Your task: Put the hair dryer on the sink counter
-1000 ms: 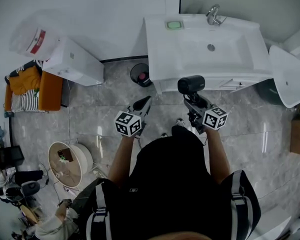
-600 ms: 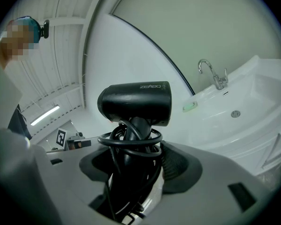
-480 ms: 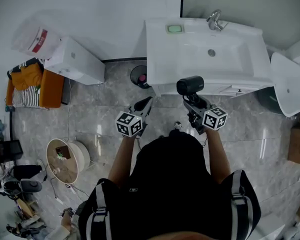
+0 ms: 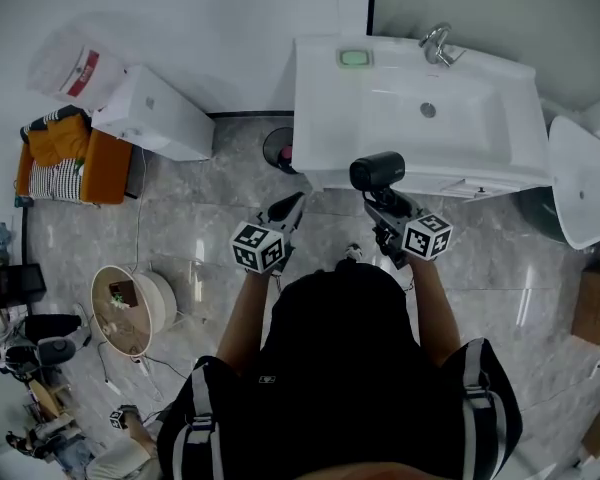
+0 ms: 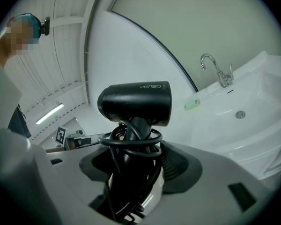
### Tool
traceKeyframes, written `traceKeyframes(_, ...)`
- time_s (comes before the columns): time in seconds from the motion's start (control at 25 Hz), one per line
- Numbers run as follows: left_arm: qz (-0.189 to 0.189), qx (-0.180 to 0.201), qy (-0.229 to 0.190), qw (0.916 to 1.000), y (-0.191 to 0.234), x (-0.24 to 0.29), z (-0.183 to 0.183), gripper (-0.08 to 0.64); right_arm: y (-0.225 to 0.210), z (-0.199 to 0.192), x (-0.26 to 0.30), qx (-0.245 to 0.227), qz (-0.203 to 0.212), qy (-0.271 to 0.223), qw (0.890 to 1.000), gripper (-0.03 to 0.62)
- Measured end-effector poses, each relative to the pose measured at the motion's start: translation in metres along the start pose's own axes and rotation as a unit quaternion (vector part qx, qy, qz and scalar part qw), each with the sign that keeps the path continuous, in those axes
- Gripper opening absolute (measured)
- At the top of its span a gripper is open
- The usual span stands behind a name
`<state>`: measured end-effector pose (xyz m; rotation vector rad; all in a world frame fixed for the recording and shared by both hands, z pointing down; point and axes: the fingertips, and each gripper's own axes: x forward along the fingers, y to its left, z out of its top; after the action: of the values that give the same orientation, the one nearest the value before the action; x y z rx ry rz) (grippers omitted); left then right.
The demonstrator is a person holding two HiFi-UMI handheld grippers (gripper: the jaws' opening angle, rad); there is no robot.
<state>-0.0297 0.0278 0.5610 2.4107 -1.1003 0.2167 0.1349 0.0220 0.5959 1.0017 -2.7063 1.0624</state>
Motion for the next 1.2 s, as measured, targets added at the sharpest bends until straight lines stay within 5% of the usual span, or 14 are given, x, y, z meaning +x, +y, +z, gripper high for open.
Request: traceKeyframes(1.2, 0.026, -0.005, -0.020, 0.9995, -0.004, 0.032, 0.008, 0.020, -0.022, 0.012, 0.001, -0.022, 0.033, 0.027, 0.999, 0.324)
